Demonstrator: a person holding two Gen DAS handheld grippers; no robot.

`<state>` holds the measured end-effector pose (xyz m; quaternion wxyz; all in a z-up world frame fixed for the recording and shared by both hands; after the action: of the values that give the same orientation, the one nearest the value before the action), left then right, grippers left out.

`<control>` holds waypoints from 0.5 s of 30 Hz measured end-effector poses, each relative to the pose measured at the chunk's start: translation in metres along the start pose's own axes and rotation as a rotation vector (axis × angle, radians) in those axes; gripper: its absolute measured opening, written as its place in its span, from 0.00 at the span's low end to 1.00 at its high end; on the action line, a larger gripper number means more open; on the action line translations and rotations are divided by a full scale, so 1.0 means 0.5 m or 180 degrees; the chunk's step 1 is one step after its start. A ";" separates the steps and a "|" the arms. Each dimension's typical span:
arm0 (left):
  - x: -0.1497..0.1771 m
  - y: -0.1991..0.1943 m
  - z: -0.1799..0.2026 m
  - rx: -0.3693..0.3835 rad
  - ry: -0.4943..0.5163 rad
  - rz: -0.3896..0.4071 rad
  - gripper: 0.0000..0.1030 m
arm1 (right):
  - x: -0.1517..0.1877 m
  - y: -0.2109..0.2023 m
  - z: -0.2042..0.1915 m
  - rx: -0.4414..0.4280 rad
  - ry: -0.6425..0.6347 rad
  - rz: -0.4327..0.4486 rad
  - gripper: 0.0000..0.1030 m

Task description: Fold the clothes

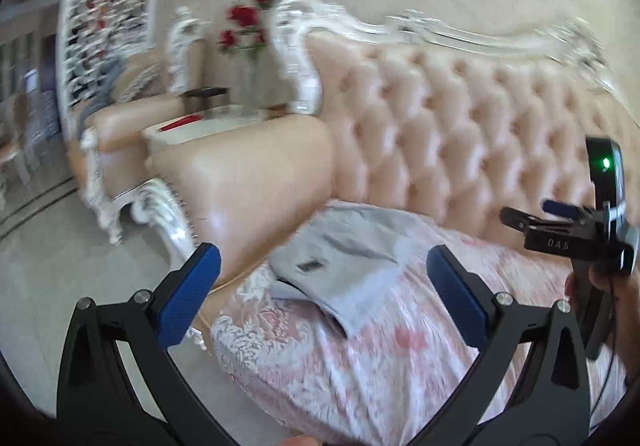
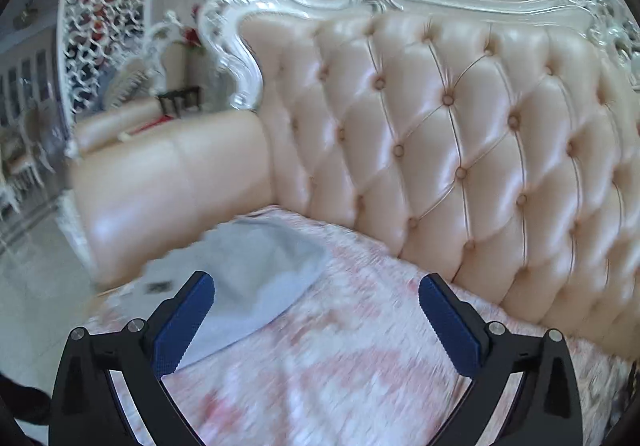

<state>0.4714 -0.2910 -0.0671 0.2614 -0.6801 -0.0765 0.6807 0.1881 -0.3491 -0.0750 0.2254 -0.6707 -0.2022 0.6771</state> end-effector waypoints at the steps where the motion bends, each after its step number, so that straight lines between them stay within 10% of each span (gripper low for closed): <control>1: 0.007 -0.009 0.005 0.0000 0.0115 -0.0041 1.00 | 0.011 -0.026 -0.011 -0.0032 -0.0013 -0.0006 1.00; 6: 0.038 -0.028 0.038 0.0178 0.0059 -0.0825 1.00 | 0.068 -0.102 -0.054 0.0042 -0.0069 -0.0090 1.00; 15: 0.033 -0.091 0.062 -0.0312 0.0477 -0.0619 1.00 | 0.100 -0.176 -0.108 0.0100 -0.0205 -0.0087 1.00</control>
<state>0.4541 -0.2370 -0.0592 0.2976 -0.7303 -0.1554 0.5949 0.2451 -0.2501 -0.0659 0.2385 -0.6422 -0.2079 0.6982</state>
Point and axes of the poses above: each gripper's, at about its wrist camera, not at the fingertips, and y roughly the way its jaws point, z to its right, x to its underside, the point moved 3 cm from there along y, roughly the way its jaws point
